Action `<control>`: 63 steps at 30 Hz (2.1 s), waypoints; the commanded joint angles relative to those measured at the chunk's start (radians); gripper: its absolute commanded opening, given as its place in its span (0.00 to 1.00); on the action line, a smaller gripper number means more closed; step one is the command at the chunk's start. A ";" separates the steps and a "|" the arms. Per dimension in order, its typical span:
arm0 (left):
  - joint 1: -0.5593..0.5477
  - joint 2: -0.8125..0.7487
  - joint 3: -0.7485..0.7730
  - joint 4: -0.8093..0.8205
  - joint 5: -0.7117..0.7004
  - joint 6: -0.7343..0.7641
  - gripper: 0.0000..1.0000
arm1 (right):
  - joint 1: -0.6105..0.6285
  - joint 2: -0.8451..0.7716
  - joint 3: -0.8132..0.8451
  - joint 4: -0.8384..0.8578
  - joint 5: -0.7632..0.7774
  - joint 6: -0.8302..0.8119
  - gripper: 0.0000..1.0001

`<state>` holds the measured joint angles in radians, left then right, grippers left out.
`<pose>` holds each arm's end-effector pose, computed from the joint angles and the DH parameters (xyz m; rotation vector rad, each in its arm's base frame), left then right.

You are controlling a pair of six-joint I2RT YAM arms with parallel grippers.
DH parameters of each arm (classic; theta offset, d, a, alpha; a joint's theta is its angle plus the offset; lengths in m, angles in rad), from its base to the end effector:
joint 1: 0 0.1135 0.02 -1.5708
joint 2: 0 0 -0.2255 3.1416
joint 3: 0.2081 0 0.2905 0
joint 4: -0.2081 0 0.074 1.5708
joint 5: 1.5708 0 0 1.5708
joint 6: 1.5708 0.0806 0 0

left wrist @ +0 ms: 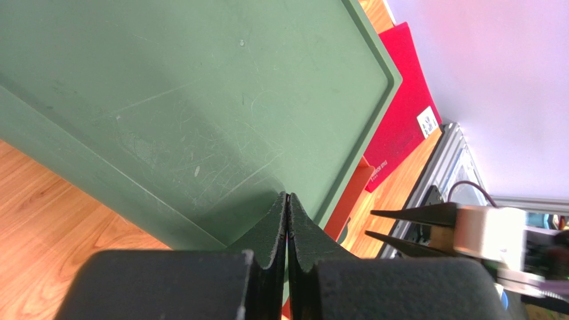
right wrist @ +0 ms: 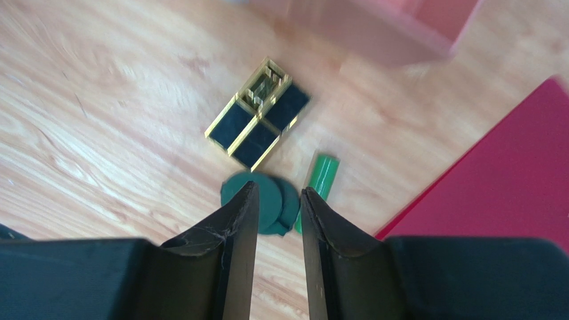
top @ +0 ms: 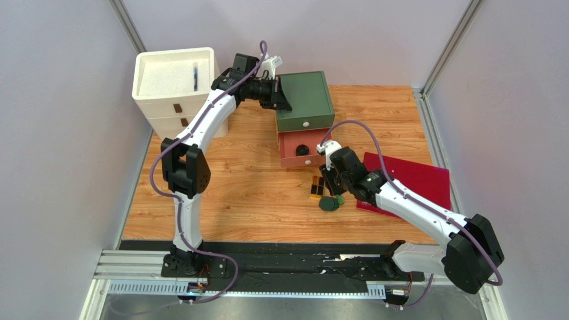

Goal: Organize the makeup

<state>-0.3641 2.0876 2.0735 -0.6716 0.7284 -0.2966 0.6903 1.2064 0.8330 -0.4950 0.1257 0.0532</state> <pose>0.4671 -0.2354 0.2806 0.4866 2.2557 -1.1679 0.2575 0.1996 0.1589 -0.7100 2.3325 0.1815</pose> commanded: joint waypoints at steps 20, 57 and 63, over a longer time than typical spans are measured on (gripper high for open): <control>0.005 -0.008 -0.059 -0.034 -0.004 0.028 0.00 | 0.006 0.185 -0.037 0.036 -0.084 0.188 0.49; 0.002 -0.041 -0.127 -0.065 0.019 0.074 0.00 | 0.104 0.096 0.106 -0.076 0.045 0.143 0.00; 0.001 -0.043 -0.130 -0.062 0.017 0.071 0.00 | 0.106 0.214 0.138 -0.143 -0.020 0.155 0.31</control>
<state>-0.3592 2.0441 1.9823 -0.6361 0.7898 -0.2771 0.7902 1.3468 0.9428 -0.5758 0.1310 0.2119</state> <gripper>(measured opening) 0.000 0.211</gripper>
